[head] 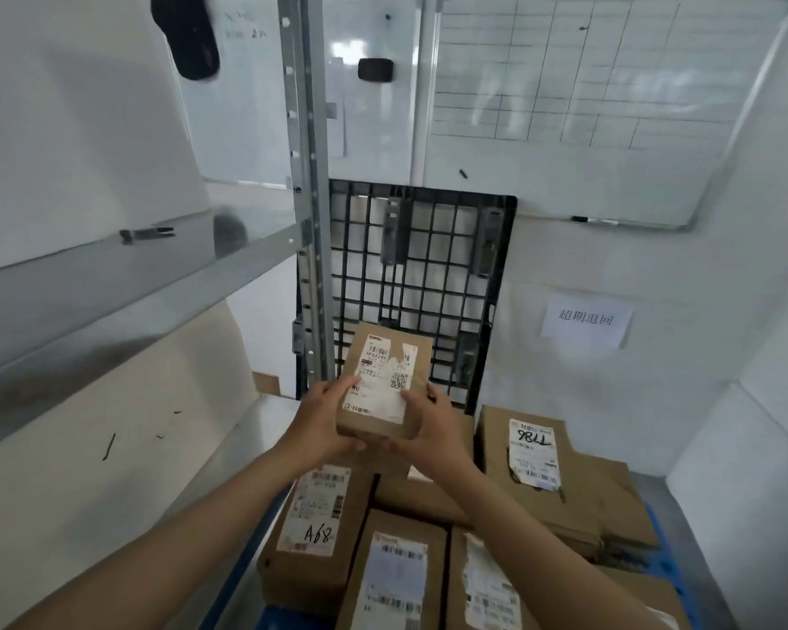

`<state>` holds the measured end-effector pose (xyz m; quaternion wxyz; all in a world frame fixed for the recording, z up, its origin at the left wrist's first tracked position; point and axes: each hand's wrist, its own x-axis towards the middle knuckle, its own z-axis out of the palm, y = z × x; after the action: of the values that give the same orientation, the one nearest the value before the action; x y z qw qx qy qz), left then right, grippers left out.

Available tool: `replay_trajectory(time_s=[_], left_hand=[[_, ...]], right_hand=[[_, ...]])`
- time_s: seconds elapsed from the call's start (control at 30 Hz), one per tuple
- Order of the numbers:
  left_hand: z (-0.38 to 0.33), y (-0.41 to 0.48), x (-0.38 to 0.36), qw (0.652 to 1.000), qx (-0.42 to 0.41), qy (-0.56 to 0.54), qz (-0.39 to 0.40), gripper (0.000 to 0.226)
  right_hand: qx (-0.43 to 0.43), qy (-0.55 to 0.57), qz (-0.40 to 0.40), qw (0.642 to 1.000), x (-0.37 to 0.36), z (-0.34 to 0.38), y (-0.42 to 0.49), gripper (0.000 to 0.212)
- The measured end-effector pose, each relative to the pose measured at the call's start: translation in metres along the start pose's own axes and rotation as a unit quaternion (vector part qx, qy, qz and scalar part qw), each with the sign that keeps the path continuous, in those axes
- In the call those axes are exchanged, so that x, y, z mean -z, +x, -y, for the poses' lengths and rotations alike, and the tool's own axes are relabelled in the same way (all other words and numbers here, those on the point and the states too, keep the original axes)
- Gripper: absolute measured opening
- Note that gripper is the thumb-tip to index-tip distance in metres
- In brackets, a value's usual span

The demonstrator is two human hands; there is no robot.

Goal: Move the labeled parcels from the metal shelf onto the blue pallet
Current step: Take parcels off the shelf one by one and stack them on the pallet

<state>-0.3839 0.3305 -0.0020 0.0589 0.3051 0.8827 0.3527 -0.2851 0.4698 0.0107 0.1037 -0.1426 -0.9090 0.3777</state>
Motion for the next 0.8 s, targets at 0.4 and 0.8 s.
replay_trajectory(time_s=[0.4,0.8], left_hand=[[0.078,0.086,-0.012,0.999,-0.004,-0.017,0.045,0.092],[0.112,0.094,-0.045,0.994,0.021,-0.034,0.098,0.093]], right_hand=[[-0.063,0.003,0.019,0.998,-0.059,-0.023,0.097,0.075],[-0.083,-0.068,0.058,0.993,-0.081,-0.045,0.107,0.075]])
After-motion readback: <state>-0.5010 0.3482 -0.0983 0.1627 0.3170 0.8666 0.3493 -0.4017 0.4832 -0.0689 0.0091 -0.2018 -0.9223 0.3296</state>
